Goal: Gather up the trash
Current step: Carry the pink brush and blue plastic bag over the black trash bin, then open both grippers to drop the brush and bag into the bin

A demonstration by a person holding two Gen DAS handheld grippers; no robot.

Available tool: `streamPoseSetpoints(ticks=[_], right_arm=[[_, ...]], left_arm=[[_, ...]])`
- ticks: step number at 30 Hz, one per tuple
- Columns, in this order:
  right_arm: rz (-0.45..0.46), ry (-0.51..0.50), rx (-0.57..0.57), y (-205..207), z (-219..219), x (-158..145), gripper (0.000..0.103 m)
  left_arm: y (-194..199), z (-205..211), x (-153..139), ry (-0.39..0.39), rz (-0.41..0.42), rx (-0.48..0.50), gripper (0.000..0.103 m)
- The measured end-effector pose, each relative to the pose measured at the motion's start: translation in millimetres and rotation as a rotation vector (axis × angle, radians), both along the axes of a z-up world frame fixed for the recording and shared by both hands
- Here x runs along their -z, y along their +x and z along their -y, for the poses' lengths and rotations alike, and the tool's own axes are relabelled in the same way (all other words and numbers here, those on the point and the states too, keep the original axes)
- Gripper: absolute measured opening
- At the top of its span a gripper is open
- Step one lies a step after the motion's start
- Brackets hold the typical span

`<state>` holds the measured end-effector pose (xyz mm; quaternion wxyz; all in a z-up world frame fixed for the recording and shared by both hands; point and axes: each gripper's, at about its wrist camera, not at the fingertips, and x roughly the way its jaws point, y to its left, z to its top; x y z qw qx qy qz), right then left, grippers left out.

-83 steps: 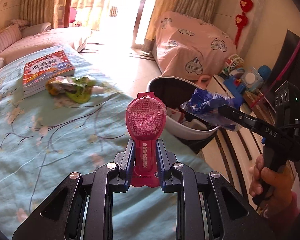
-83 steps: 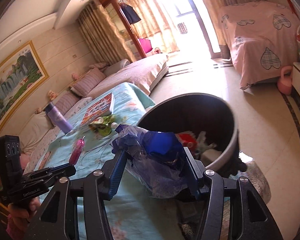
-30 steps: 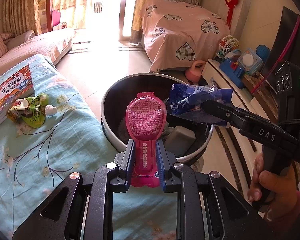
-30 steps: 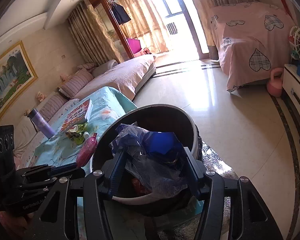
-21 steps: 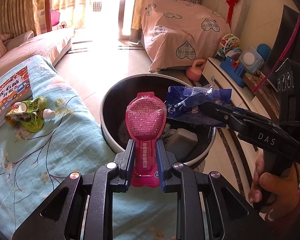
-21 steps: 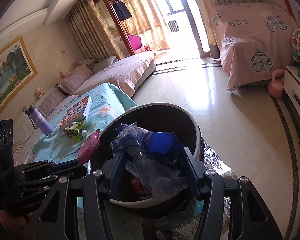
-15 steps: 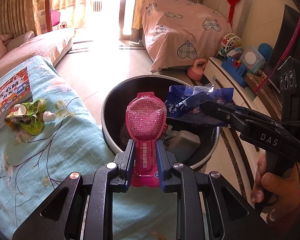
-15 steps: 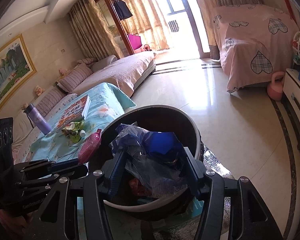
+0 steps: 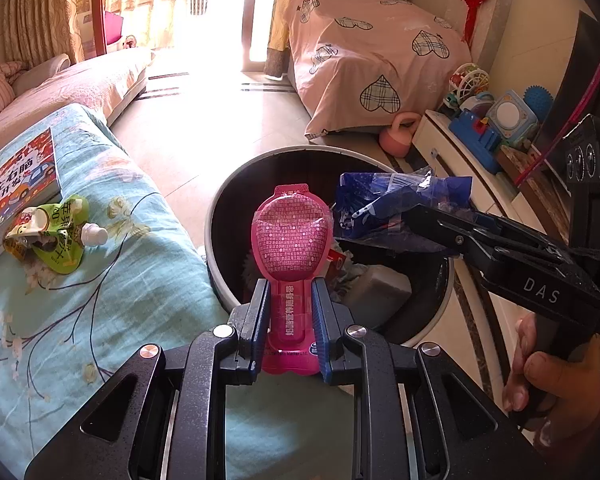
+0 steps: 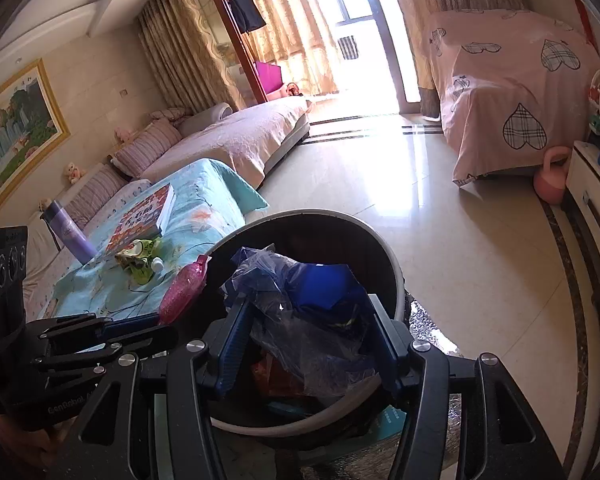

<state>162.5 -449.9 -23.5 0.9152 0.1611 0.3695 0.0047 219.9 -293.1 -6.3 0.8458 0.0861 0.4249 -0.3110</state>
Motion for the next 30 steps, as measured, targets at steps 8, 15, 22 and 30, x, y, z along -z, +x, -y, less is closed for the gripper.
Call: streamPoseSetpoints(ticks=[8, 15, 22, 30], right_arm=[[-0.017, -0.016, -0.006, 6.4, -1.6, 0.7, 0.058], [-0.029, -0.027, -0.018, 11.9, -4.2, -0.2, 0.059], [-0.032, -0.035, -0.026, 14.1, -3.9, -1.0, 0.059], [-0.054, -0.023, -0.034, 17.3, -2.2, 1.5, 0.064]], left_arm=[[3.9, 6.9, 2.4, 0.018, 0.001, 0.005, 0.019], [8.1, 7.7, 5.3, 0.026, -0.013, 0.007, 0.019], [9.0, 7.5, 5.4, 0.032, -0.011, 0.006, 0.019], [14.4, 7.7, 6.9, 0.036, -0.054, -0.01, 0.023]])
